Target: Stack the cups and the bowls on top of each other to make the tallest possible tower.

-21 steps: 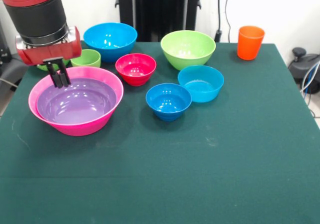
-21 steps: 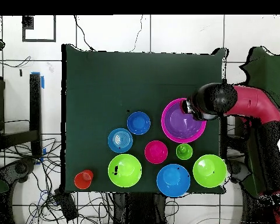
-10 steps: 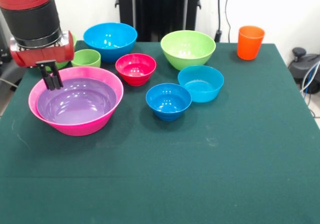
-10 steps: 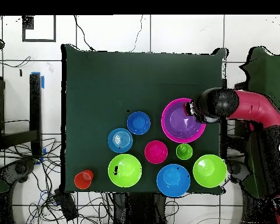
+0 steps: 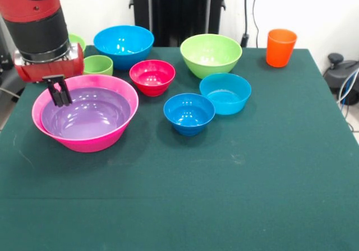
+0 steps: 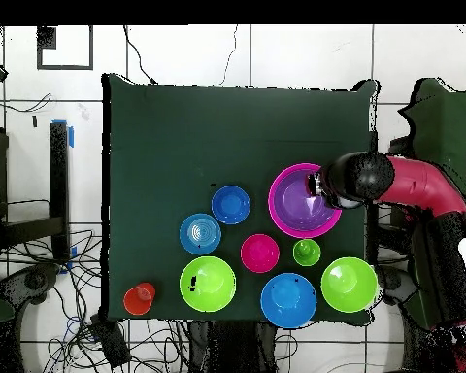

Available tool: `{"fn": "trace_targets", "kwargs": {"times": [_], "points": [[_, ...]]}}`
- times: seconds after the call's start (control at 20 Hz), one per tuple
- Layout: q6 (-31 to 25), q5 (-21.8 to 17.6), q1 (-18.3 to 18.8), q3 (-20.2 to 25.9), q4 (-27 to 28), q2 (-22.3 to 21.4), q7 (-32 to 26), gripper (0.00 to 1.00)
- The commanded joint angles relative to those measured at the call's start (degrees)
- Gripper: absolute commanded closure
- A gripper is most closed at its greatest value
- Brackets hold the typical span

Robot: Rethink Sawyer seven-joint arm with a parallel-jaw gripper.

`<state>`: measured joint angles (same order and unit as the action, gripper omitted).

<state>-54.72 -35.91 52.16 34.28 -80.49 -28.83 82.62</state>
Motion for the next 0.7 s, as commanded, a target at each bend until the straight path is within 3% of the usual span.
{"fn": "trace_targets", "kwargs": {"times": [0.05, 0.7], "points": [[4.64, -1.47, -2.73, -2.66, -1.84, 5.35, 1.12, 1.00], [5.82, -0.99, -2.24, -3.38, -0.10, 9.29, 0.66, 1.00]]}}
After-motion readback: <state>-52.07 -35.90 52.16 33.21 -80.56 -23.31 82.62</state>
